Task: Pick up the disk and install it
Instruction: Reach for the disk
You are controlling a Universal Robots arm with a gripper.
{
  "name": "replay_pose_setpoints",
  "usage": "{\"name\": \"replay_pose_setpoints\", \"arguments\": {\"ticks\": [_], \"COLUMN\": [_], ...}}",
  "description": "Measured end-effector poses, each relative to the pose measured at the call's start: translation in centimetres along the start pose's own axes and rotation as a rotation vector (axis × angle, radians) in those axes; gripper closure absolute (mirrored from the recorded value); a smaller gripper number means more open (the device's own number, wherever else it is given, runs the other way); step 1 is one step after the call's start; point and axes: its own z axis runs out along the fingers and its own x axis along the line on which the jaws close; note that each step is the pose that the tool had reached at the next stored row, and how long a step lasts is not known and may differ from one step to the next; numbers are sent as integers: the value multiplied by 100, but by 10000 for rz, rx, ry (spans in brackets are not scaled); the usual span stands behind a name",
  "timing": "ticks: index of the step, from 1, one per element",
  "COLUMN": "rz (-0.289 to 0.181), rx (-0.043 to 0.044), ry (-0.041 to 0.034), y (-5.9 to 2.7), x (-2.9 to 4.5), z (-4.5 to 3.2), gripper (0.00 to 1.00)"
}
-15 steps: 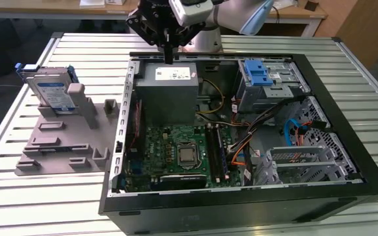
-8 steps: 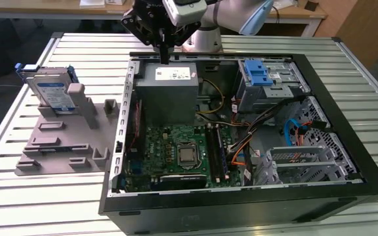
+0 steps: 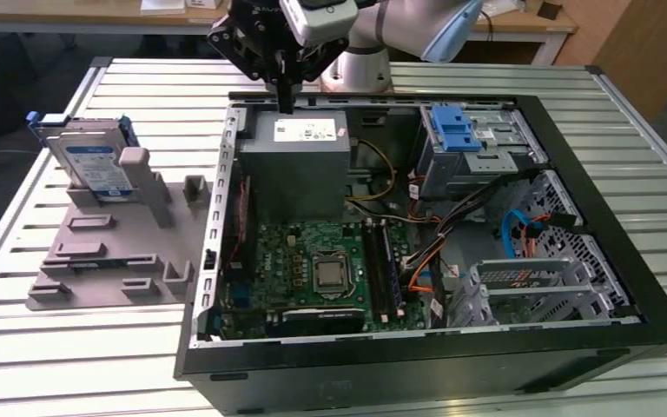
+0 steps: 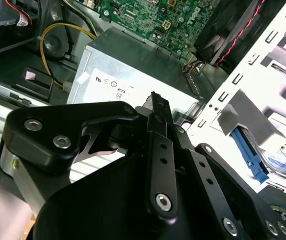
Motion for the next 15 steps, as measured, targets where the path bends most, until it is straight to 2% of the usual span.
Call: {"name": "replay_pose_setpoints", "arguments": {"ticks": [15], "rz": [0], "rx": [0], "ry": [0], "y": [-4], "x": [51], "z": [0], "gripper": [89]}}
